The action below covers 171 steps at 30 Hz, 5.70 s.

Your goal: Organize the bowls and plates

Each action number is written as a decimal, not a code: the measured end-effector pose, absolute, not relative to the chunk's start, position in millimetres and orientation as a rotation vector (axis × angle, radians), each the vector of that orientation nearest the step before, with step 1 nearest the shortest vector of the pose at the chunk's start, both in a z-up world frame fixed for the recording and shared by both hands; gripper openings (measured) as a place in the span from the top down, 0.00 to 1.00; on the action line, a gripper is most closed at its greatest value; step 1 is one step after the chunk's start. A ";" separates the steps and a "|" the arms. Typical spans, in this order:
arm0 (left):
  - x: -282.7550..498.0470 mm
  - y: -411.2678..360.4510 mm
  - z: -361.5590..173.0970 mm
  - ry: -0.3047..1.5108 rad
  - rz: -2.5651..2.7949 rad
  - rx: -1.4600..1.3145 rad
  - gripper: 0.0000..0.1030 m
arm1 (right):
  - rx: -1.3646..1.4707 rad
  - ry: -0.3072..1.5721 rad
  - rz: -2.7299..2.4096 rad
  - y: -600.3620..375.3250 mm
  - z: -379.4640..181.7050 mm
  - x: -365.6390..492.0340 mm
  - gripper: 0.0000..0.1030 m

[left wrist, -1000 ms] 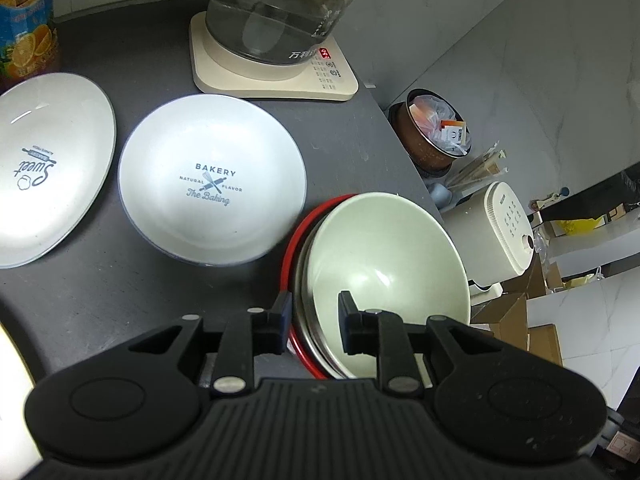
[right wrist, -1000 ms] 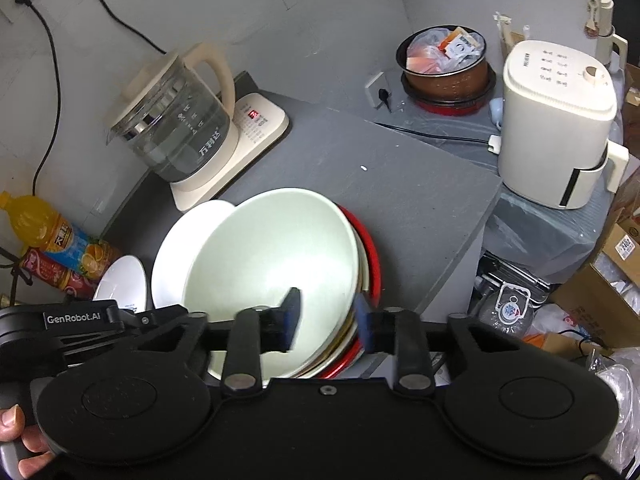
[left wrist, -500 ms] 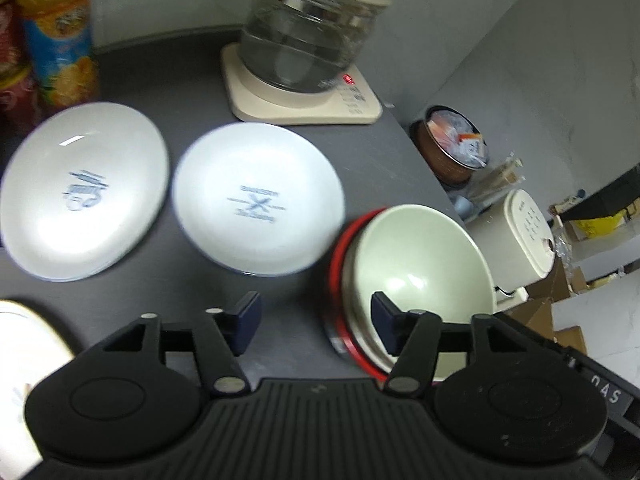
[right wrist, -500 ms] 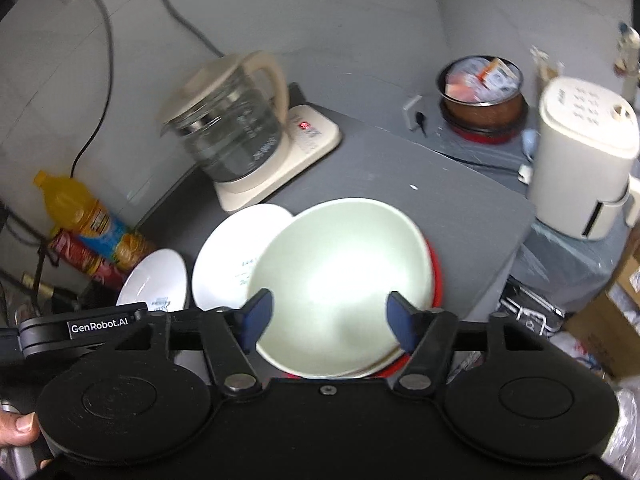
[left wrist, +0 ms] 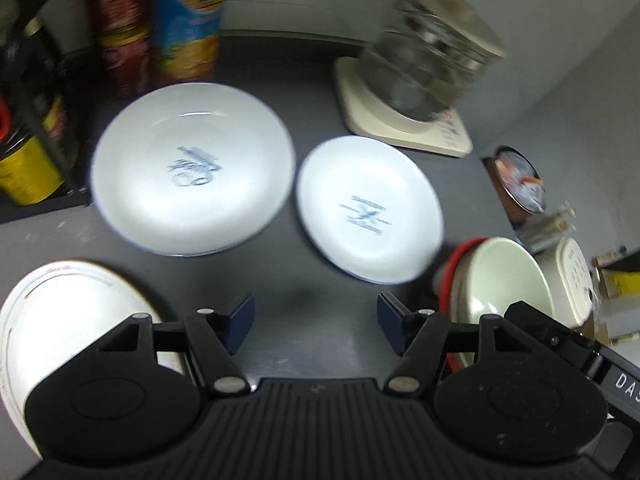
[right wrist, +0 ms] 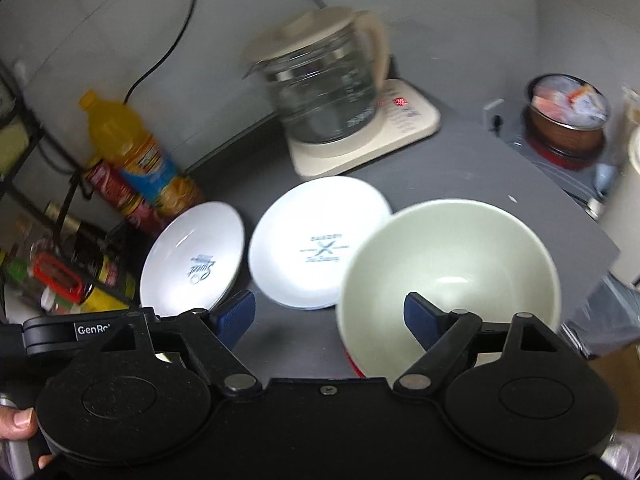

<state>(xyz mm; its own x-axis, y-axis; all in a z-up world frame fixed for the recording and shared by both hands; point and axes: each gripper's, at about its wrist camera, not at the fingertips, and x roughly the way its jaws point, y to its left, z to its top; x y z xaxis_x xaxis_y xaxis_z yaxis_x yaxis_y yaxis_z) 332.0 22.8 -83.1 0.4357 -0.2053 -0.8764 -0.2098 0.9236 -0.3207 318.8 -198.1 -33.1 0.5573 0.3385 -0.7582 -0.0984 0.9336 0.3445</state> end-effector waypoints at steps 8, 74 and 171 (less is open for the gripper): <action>333.4 49.0 -87.0 1.124 0.155 -0.503 0.36 | 0.170 0.984 0.440 -169.4 -30.3 357.7 0.18; 320.8 120.0 -112.4 0.940 0.624 -0.880 0.56 | -0.182 1.050 0.834 -53.9 -80.1 461.0 0.31; 150.4 147.9 -137.8 0.794 0.735 -1.139 0.90 | -0.263 1.031 1.206 -16.1 -90.6 378.6 0.87</action>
<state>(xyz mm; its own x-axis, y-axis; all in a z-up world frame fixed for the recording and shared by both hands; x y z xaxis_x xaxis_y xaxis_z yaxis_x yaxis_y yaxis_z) 150.4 147.9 -137.8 0.5255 0.1021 -0.8446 -0.8345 0.2553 -0.4884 378.6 -16.1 -90.6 -0.0099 0.6406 -0.7678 -0.8582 0.3887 0.3354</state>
